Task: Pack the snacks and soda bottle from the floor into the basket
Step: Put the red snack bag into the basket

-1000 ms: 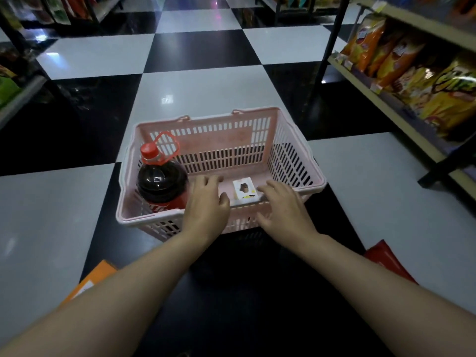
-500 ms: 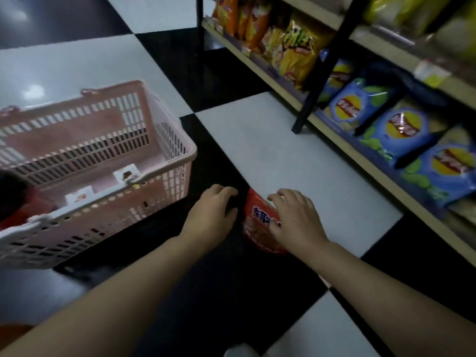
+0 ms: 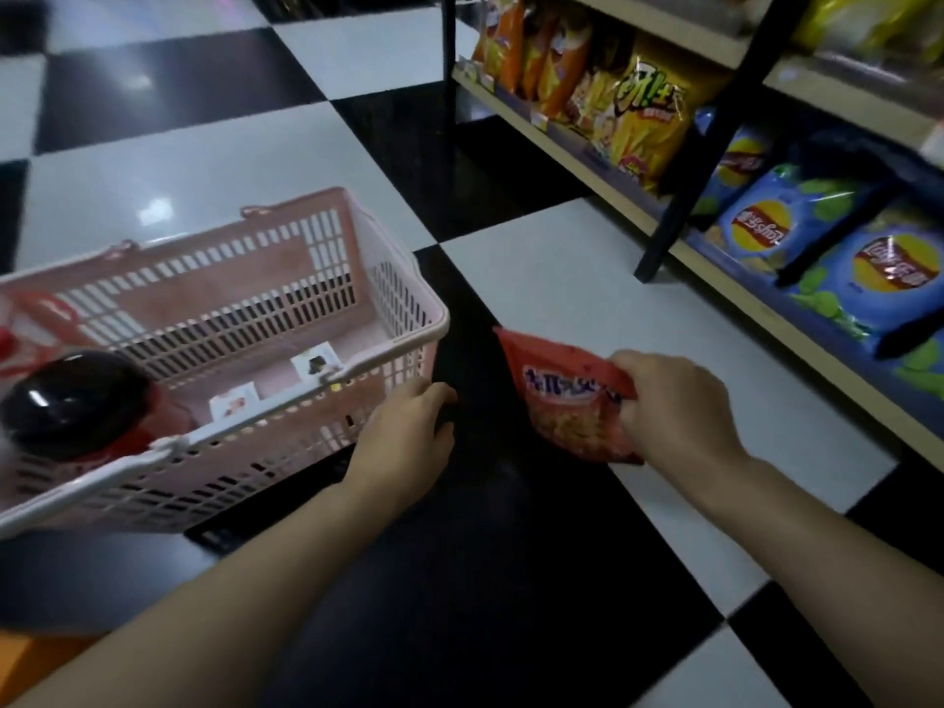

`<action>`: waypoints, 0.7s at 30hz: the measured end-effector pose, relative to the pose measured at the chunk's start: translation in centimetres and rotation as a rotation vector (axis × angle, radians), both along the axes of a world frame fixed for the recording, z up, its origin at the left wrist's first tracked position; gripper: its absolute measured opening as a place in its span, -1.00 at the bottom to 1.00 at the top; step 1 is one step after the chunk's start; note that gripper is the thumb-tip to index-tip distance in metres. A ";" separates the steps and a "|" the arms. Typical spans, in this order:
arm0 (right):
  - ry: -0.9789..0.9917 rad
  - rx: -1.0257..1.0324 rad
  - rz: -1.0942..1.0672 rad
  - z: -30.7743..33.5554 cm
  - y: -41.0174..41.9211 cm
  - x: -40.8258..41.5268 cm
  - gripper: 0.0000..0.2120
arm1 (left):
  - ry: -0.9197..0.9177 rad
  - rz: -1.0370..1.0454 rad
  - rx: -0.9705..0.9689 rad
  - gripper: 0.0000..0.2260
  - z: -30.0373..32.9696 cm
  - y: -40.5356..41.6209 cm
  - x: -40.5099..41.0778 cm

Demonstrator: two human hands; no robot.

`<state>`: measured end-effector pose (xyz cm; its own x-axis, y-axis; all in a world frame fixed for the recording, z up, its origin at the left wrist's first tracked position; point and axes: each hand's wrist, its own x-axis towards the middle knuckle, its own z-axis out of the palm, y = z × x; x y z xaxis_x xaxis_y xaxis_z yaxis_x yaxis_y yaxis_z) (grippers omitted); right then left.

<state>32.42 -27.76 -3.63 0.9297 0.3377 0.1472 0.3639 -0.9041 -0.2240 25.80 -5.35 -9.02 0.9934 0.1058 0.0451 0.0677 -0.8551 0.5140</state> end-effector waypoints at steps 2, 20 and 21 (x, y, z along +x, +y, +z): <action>-0.095 0.090 0.063 3.4 2.4 0.6 -0.87 | -0.038 0.084 0.017 -0.75 0.8 2.1 -0.6; -0.083 0.170 0.541 3.4 23.8 -3.5 -0.85 | 0.034 0.383 0.075 -0.74 1.6 12.7 -10.1; -0.072 0.193 0.563 2.9 23.8 -4.3 -0.88 | 0.032 0.395 0.078 -0.74 1.5 13.2 -10.8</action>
<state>28.14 -3.93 -0.70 0.6008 0.7364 0.3112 0.7957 -0.5132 -0.3217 15.01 7.88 -7.48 0.8780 0.4771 0.0381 0.4135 -0.7963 0.4414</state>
